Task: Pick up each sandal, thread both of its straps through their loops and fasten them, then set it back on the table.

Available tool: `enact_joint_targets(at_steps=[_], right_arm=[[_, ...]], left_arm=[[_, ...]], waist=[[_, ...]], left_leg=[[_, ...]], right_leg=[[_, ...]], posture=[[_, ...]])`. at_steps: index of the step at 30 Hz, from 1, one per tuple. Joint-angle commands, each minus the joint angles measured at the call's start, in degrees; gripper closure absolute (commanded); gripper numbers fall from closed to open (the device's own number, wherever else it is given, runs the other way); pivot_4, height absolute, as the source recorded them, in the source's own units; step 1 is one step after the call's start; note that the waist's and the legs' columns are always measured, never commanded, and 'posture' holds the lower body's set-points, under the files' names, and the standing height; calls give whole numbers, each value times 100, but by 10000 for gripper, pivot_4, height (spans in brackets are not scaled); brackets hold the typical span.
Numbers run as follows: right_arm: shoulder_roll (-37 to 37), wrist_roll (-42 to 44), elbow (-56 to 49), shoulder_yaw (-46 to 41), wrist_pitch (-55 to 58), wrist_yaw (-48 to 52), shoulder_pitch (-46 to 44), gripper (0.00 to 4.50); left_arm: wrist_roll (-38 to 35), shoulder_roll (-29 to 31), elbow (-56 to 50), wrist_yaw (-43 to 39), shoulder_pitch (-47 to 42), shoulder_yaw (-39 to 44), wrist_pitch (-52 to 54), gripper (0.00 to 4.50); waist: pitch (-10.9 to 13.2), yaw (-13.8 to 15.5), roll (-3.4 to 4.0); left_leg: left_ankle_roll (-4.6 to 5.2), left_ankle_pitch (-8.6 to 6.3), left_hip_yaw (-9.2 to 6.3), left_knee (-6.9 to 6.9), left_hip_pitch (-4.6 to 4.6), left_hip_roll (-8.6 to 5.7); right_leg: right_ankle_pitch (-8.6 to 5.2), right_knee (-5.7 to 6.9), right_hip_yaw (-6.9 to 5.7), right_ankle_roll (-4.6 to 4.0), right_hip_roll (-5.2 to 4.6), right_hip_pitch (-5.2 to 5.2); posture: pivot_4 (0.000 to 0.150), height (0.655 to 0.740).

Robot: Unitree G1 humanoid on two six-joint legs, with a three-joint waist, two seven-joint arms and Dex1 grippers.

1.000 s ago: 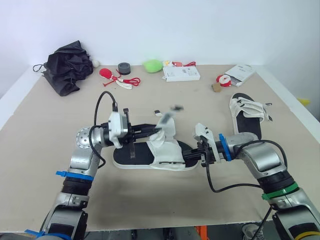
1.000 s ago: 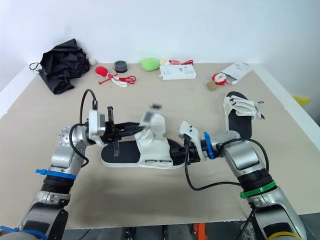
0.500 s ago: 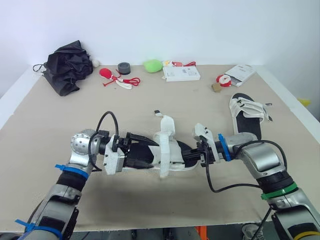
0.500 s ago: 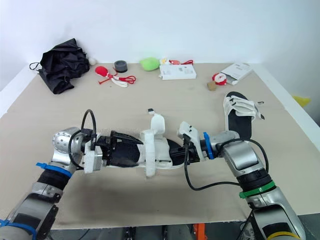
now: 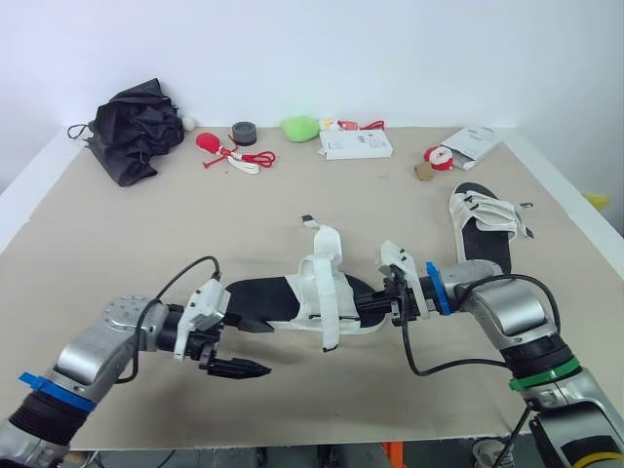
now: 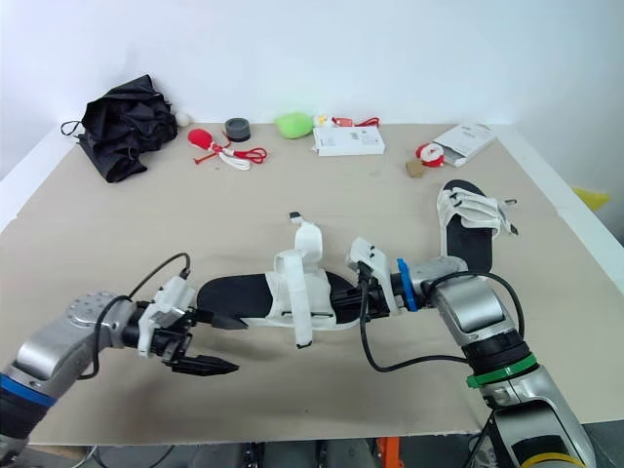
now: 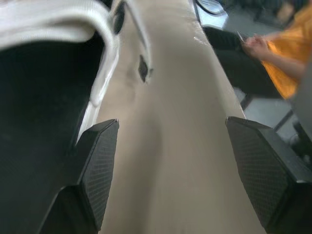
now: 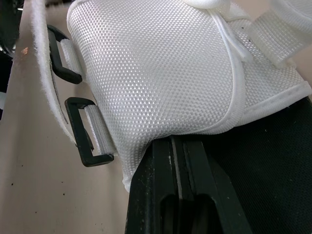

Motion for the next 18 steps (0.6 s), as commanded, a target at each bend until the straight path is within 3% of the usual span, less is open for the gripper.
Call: enact_joint_targets(at_steps=[1,11,18], right_arm=[[-19,51,-196,163,205,-27,155,45000],[-148,215,-589,149,675,-168,167,45000],[-187,274,-697,174,817,-224,171,45000]], left_arm=[[-25,-417,-153,751,-125,15,725,9043],[283,-1204,-42,730,-522,-336,1022,9043],[360,-1190,-63,271,-636,-481,1050,9043]], waist=[[0,3,-1],[0,8,0],[0,8,-1]], left_leg=[[0,0,0,0,0,0],[-1,-1,-3,-1,0,2],[-7,-4,-2,-1,-3,-1]], right_leg=[[0,1,1,0,1,1],[-1,0,6,-8,11,0],[-3,0,10,-11,10,-2]], posture=[[1500,7400],[1500,7400],[1500,7400]])
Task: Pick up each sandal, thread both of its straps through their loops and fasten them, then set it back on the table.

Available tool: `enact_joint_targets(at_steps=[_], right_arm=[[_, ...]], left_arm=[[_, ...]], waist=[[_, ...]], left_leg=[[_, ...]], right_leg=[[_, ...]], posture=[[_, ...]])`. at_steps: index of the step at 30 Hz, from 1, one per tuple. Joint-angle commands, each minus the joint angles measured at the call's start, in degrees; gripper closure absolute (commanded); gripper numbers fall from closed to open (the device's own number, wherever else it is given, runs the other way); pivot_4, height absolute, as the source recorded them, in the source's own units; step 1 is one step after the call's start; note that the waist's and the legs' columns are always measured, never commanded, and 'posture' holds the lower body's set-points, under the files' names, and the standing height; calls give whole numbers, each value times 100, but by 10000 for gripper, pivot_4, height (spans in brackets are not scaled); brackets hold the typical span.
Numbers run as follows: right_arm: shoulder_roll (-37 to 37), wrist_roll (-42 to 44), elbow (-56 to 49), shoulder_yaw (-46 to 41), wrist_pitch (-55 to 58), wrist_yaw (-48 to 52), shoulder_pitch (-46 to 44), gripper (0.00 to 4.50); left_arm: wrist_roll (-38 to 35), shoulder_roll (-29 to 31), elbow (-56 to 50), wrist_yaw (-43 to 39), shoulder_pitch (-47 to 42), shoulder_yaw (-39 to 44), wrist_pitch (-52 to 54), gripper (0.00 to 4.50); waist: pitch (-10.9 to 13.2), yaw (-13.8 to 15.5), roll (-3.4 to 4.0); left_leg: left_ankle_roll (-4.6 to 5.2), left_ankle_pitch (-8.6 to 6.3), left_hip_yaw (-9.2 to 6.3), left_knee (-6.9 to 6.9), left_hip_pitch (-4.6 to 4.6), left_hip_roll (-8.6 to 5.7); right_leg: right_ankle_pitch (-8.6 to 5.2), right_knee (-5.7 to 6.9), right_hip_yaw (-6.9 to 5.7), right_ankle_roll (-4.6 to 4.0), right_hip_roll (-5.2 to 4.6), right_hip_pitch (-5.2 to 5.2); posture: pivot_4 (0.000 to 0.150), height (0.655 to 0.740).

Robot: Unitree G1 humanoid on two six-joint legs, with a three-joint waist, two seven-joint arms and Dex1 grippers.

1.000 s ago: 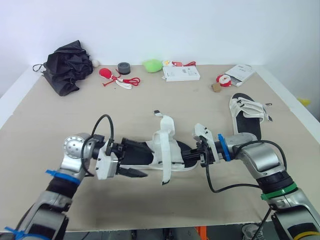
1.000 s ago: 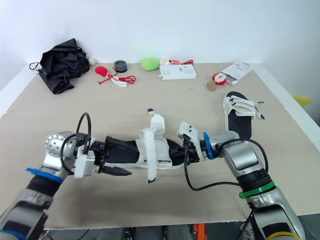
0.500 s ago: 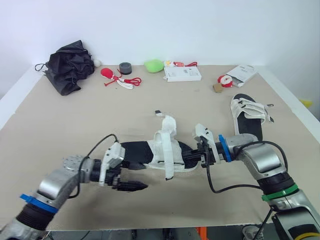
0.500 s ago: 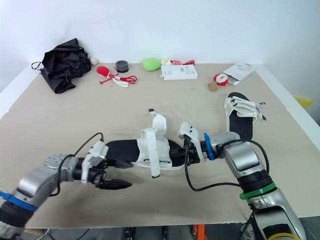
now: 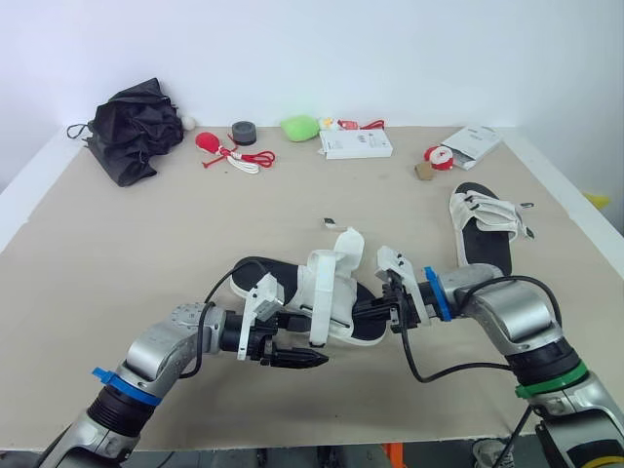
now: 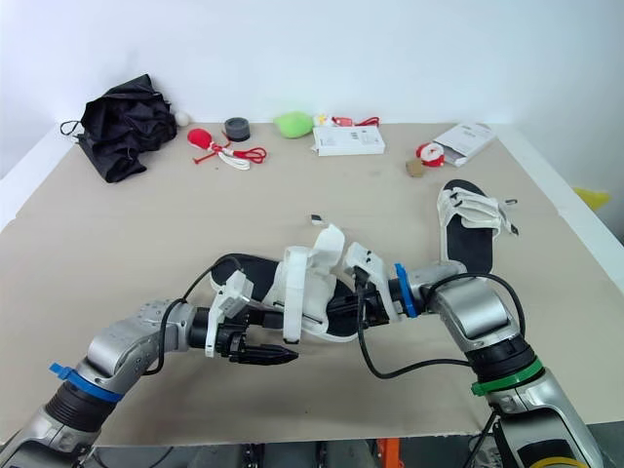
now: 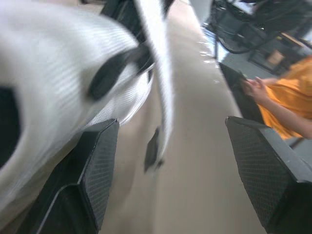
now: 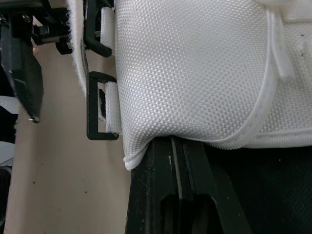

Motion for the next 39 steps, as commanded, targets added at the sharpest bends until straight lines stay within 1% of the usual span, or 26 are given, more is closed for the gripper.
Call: enact_joint_targets(at_steps=[1,4,6,7,9,10,11,13,20,23,26,30,32,34,36,39], right_arm=[[-52,52,-119,131,125,-37,99,45000],[-33,68,-137,142,125,-78,121,45000],[-27,68,-137,148,116,-91,125,45000],[-27,66,-127,149,107,-91,122,45000],[-19,59,-97,151,95,-92,97,45000],[-15,55,-87,154,90,-93,86,45000],[-15,50,-79,156,80,-92,86,45000],[-8,52,-63,152,71,-91,66,45000],[-22,81,-127,127,84,-113,109,45000],[-52,109,-149,115,81,-106,118,45000],[-58,121,-124,123,50,-106,106,45000],[-3,85,5,151,-61,-107,52,45000],[19,75,54,164,-100,-109,32,45000],[85,73,101,169,-147,-138,13,45000],[146,62,126,182,-183,-177,6,45000],[187,60,141,177,-209,-201,4,45000]], left_arm=[[105,2,-58,-158,-44,-67,-42,9043],[154,-57,-2,-187,-71,-70,-19,9043],[167,-85,31,-193,-107,-55,22,14290],[168,-84,45,-210,-128,-52,62,17563],[184,-77,107,-252,-167,-36,100,27853],[194,-77,134,-263,-181,-25,111,31912],[206,-84,154,-267,-186,-21,112,37105],[165,-151,215,-208,-227,12,220,44682],[148,-107,249,-282,-231,15,418,44682],[-337,280,115,-910,-413,227,854,44682],[-801,718,209,-1482,-869,453,1417,44682],[-1392,1080,455,-1981,-1769,597,2439,44682],[-1520,1085,576,-2037,-2026,628,2722,44682],[-1567,848,980,-1904,-2389,695,2952,44682],[-1334,548,1476,-1760,-2633,617,2821,44682],[-899,244,2047,-1735,-2752,397,2436,44682]], waist=[[0,0,0],[0,0,0],[0,0,0],[0,0,0],[0,0,0],[0,0,0],[0,-1,0],[0,-2,0],[0,-2,0],[1,-5,-1],[2,-4,-1],[2,-4,-1],[2,-7,-2],[1,-17,-2],[2,-22,-3],[2,-42,-3]], left_leg=[[0,0,-1,0,0,0],[-1,-1,-1,-1,0,0],[-1,-1,-1,-1,0,1],[-1,-1,-1,0,0,1],[-1,-1,-2,0,0,1],[-1,-1,-2,0,0,1],[-1,-1,-2,0,0,1],[-1,-1,-2,0,0,1],[-1,-1,-3,0,1,1],[-1,-1,-3,1,1,2],[-1,0,-8,1,-4,8],[-1,0,-10,2,-3,9],[-1,0,-9,2,-4,7],[-2,-1,-5,2,-3,6],[-2,-1,-6,4,-2,9],[-2,0,-3,4,3,19]], right_leg=[[-1,0,0,-1,0,0],[-1,0,0,-2,1,0],[-1,0,0,-1,1,0],[-1,0,0,-1,1,0],[-1,0,-1,-1,2,0],[-1,0,-1,0,3,0],[-1,0,-1,-1,3,0],[-1,0,0,0,3,0],[0,0,0,1,4,1],[0,1,0,1,5,0],[-3,2,-6,-3,14,-6],[-5,3,-6,-4,27,-3],[-5,2,-4,-1,35,-2],[-4,2,5,2,37,-3],[-2,2,7,6,46,-1],[0,6,16,6,62,-2]], posture=[[1500,7400],[1500,7400],[1500,7400],[1500,7400],[1500,7400],[1500,7400],[1500,7400],[1500,7400],[1500,7400],[1500,7400],[1500,7400],[1500,7400],[1500,7400],[1500,7400],[1500,7400],[1500,7400]])
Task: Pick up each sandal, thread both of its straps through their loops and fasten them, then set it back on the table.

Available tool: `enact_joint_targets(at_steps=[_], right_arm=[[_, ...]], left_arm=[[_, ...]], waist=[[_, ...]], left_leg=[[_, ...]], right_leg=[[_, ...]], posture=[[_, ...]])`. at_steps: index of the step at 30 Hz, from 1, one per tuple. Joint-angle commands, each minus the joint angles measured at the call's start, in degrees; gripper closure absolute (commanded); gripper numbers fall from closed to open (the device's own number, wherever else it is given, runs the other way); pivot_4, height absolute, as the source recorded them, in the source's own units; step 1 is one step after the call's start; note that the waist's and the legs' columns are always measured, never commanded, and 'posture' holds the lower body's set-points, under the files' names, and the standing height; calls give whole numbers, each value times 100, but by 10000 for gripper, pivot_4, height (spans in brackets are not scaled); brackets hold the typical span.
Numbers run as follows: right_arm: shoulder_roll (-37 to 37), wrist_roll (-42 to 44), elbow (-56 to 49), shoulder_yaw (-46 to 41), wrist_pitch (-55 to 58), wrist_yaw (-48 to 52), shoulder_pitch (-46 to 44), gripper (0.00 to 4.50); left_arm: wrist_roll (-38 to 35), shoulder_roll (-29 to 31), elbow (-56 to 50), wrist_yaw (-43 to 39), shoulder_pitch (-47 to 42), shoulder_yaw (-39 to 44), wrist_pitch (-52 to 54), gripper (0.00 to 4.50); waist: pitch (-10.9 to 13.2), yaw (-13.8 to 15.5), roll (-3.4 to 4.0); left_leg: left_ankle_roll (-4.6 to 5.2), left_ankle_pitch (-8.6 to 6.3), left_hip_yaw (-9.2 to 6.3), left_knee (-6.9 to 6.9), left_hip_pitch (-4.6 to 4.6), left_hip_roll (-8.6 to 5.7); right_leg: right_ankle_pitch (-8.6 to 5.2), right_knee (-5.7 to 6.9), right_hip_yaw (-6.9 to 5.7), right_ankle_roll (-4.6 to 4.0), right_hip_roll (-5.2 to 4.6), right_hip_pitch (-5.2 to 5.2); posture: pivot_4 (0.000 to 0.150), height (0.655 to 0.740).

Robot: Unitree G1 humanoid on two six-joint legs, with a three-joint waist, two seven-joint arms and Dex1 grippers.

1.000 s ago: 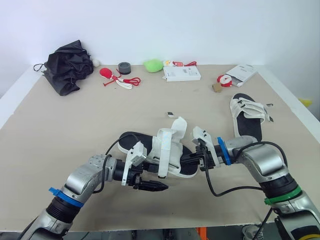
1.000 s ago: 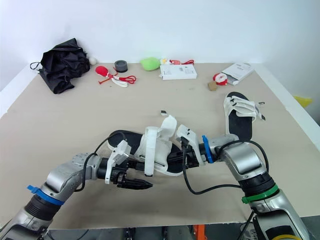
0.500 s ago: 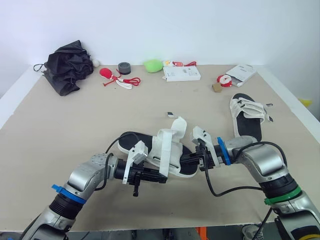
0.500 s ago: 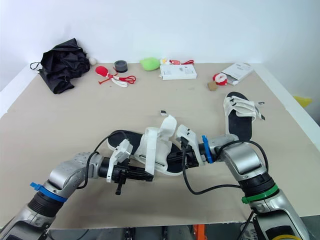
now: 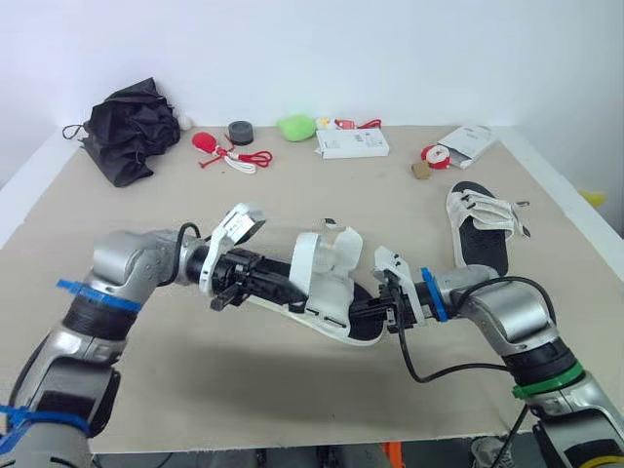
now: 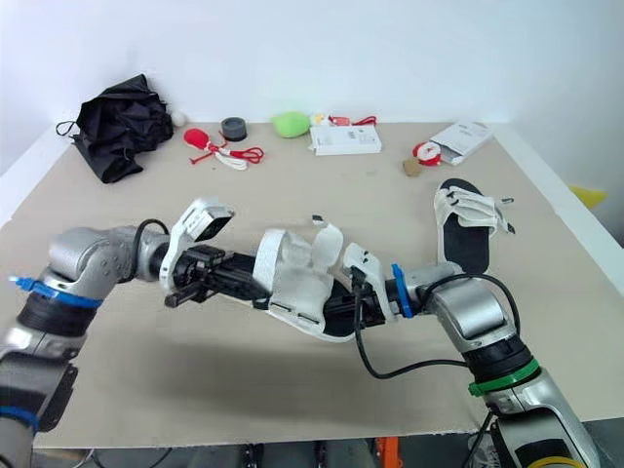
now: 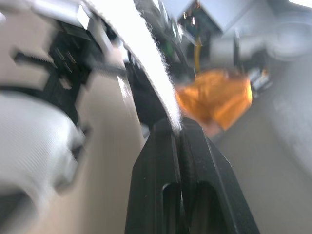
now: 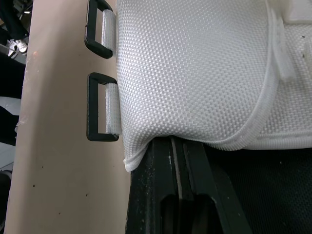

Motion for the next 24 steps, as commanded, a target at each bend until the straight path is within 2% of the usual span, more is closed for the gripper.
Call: enact_joint_targets(at_steps=[1,6,13,24], right_arm=[[60,-36,35,129,-8,-45,11,45000],[95,-29,-3,91,5,-108,33,45000],[90,26,-90,41,37,-190,127,45000],[144,30,-49,48,25,-237,100,45000]], left_arm=[[423,-222,537,-25,-146,-180,-412,44682],[792,-568,1135,-269,-328,-412,-697,44682],[1238,-671,1619,-500,-449,-486,-1013,44682],[1310,-301,1630,-1083,-657,-789,-703,44682]], waist=[[0,-9,0],[0,-2,0],[0,-5,0],[0,-10,1]], left_leg=[[0,0,0,-1,3,4],[-1,0,-2,-1,1,22],[-1,0,0,-1,1,24],[0,0,4,-2,-5,25]], right_leg=[[0,1,2,-4,6,0],[-2,6,1,-25,28,-8],[-1,11,6,-32,30,-15],[-2,19,14,-35,34,-31]], posture=[[1500,7400],[1500,7400],[1500,7400],[1500,7400]])
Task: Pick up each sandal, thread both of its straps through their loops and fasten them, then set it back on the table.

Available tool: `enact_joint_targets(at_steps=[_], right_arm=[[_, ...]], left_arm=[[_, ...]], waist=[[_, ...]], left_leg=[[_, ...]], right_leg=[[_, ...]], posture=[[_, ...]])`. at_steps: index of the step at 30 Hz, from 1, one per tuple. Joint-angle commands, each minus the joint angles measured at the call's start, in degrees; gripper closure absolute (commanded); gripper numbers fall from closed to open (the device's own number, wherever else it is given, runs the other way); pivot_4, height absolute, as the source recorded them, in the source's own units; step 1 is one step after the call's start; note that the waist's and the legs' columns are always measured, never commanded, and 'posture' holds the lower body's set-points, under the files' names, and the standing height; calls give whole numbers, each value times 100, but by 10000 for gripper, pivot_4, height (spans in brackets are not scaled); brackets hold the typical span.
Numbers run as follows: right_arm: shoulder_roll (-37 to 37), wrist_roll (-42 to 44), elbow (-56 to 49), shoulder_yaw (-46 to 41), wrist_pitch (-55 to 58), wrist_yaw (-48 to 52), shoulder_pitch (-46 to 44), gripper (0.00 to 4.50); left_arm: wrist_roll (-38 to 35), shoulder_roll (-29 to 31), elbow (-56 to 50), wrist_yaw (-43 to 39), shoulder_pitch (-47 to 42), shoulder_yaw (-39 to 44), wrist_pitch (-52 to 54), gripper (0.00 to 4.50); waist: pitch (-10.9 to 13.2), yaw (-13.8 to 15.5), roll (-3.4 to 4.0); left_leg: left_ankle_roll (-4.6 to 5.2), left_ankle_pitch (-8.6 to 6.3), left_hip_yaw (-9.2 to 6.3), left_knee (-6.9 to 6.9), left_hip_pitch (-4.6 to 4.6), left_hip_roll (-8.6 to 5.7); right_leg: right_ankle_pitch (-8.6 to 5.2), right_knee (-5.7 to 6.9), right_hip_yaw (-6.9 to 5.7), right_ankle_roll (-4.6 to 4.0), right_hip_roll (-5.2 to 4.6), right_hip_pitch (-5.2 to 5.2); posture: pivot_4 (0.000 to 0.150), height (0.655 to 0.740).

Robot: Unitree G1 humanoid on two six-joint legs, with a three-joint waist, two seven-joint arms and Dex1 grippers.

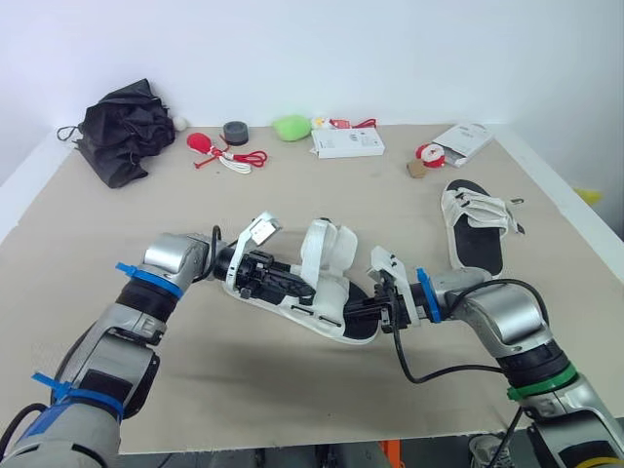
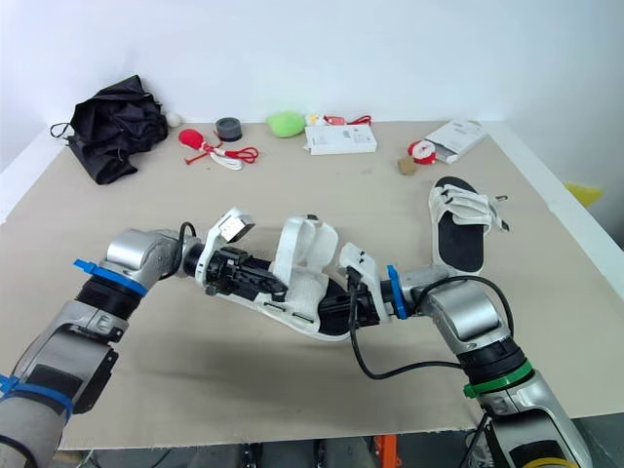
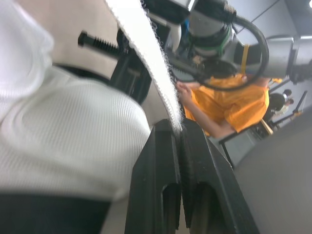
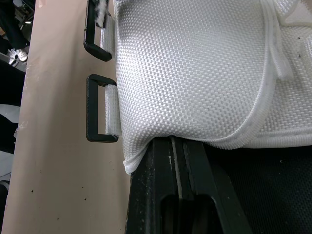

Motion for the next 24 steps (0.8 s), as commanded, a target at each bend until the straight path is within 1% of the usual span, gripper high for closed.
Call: enact_joint_targets(at_steps=[1,3,6,10,14,16,20,24], right_arm=[[37,-26,0,81,31,-93,50,45000],[42,-29,0,84,25,-94,53,45000],[42,-22,3,75,16,-90,59,45000],[48,-23,-2,67,23,-102,55,45000],[31,-20,4,54,17,-99,60,45000],[37,-14,7,44,12,-103,56,45000],[43,-8,1,48,6,-118,58,45000],[41,-4,12,54,2,-115,44,45000]], left_arm=[[-120,88,-215,-114,-86,-100,105,44682],[-197,161,-327,-114,-61,-198,133,44682],[-111,264,-499,-114,79,-400,-196,44682],[155,97,-471,-49,260,-300,-601,44682],[334,104,-762,-105,547,-326,-1100,44682],[445,-36,-697,100,627,-163,-1475,44682],[372,-209,-706,248,648,84,-1450,44682],[444,-36,-962,-17,740,10,-1481,44682]], waist=[[0,2,0],[0,1,0],[0,-1,0],[0,-1,1],[-1,1,0],[-2,9,1],[-3,21,0],[-3,19,0]], left_leg=[[0,0,0,1,-4,0],[0,0,5,2,-5,0],[0,0,9,1,-5,0],[0,0,10,1,-5,0],[0,0,16,1,-4,0],[0,0,16,2,-4,-1],[-1,1,17,7,-3,-3],[-6,4,21,10,-3,-4]], right_leg=[[0,2,0,0,0,-5],[0,6,7,1,-1,-9],[0,10,14,1,0,-15],[0,15,17,-2,2,-17],[0,17,23,-2,1,-19],[1,18,23,-2,0,-20],[4,21,24,2,-3,-18],[9,22,30,8,-3,-19]], posture=[[1500,7400],[1500,7400],[1500,7400],[1500,7400],[1500,7400],[1500,7400],[1500,7400],[1500,7400]])
